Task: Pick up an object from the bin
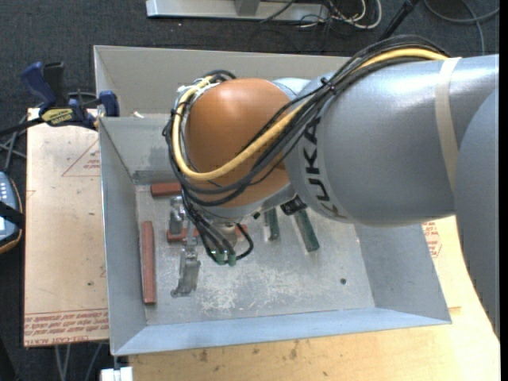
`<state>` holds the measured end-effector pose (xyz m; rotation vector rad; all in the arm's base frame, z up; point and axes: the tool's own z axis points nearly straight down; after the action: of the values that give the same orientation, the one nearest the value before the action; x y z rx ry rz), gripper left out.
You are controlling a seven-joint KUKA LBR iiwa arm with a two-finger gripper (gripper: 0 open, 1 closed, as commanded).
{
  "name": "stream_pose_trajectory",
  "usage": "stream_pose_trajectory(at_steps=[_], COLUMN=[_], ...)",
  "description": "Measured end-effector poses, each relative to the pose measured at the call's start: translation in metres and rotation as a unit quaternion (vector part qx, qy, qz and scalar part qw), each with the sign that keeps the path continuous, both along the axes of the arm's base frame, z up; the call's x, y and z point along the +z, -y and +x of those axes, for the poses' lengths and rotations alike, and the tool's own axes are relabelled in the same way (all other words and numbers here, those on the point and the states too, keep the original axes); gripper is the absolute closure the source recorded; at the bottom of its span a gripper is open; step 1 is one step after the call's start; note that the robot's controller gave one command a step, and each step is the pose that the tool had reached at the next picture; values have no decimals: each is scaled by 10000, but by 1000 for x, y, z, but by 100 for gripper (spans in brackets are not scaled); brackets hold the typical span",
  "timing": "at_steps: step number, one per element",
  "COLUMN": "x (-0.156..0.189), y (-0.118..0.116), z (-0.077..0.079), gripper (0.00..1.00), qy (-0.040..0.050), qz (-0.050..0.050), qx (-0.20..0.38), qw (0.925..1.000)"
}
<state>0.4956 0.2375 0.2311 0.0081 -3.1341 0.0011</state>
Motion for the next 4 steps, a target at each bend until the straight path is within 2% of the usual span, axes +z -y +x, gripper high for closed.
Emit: stream_pose_trajectory(at_steps=[1, 2, 3, 4], x=[4, -33, -74, -95], y=[1, 11, 34, 35], z=[2, 10, 41, 74], gripper=[0, 0, 0, 0], qy=[36, 71, 46, 51], qz=[9, 25, 11, 11], qx=[-23, -275, -754, -1277], qw=[10000, 9996, 9971, 9918])
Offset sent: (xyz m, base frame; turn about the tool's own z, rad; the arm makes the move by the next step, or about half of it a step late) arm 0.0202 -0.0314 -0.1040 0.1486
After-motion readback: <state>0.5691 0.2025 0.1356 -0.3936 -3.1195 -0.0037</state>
